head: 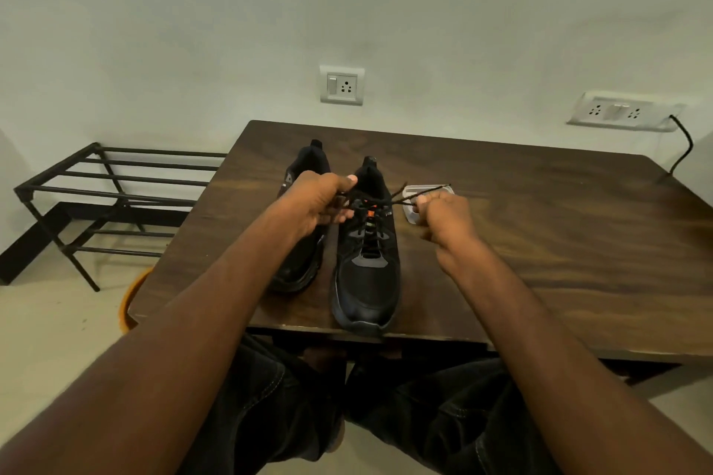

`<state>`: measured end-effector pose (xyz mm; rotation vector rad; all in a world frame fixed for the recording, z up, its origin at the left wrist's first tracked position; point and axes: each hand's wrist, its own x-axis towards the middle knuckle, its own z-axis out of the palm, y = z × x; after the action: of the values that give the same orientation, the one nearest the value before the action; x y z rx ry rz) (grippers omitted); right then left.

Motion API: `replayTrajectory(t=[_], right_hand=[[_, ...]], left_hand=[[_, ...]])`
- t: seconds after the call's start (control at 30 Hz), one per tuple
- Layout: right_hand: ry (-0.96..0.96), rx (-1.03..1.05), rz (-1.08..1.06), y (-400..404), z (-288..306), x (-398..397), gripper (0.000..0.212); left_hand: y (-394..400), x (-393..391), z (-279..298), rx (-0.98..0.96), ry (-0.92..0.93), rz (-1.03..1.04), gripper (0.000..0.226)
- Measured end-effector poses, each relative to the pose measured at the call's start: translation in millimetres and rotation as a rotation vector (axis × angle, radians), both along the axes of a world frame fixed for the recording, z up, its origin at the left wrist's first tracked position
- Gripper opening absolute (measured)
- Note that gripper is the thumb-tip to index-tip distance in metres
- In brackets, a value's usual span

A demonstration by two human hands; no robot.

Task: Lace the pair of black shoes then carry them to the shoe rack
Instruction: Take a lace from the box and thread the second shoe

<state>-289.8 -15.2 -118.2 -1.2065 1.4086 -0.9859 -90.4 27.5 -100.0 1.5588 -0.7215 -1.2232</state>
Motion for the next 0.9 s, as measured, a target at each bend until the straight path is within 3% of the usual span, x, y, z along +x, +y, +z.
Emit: replayTrajectory(t=[0.1,0.2,0.5,0.6,0.73,0.8,0.9], right_hand=[[-0.263,0.35,-0.092,3.9,-0.3,-1.9,0.029],[-0.404,0.518,-0.186,0.6,0.1,-2.6,0.036],[-0.603,0.559,-0.265,-4.1,2.5,-1.8,0.038],[-0.269,0.46,-0.195,-3.8,-13.0,-2.9,0.022],[0.377,-0.062,-0.047,13.9,-21.8,-1.6,0.018],[0.545,-0.26,0.123,32.5,-15.8,6.2,0.043],[0.675,-0.249,0.326,54.7,-16.8,26.0,0.084]], left_hand=[[-0.5,-8.0,-3.6,-0.008,-0.098,0.098,0.02],[-2.4,-15.7,-10.0,-0.033,-0.215,0.168,0.013],[-3.3,-20.5,-22.2,-0.013,-0.39,0.249,0.025],[10.7,-16.5,-21.1,-0.069,-0.682,0.142,0.024],[37.9,-9.6,-9.5,-0.202,-1.205,0.088,0.03],[47.1,-7.0,-6.8,-0.132,-1.354,0.053,0.045],[58.0,-1.3,-14.8,0.165,-1.265,-0.017,0.08]])
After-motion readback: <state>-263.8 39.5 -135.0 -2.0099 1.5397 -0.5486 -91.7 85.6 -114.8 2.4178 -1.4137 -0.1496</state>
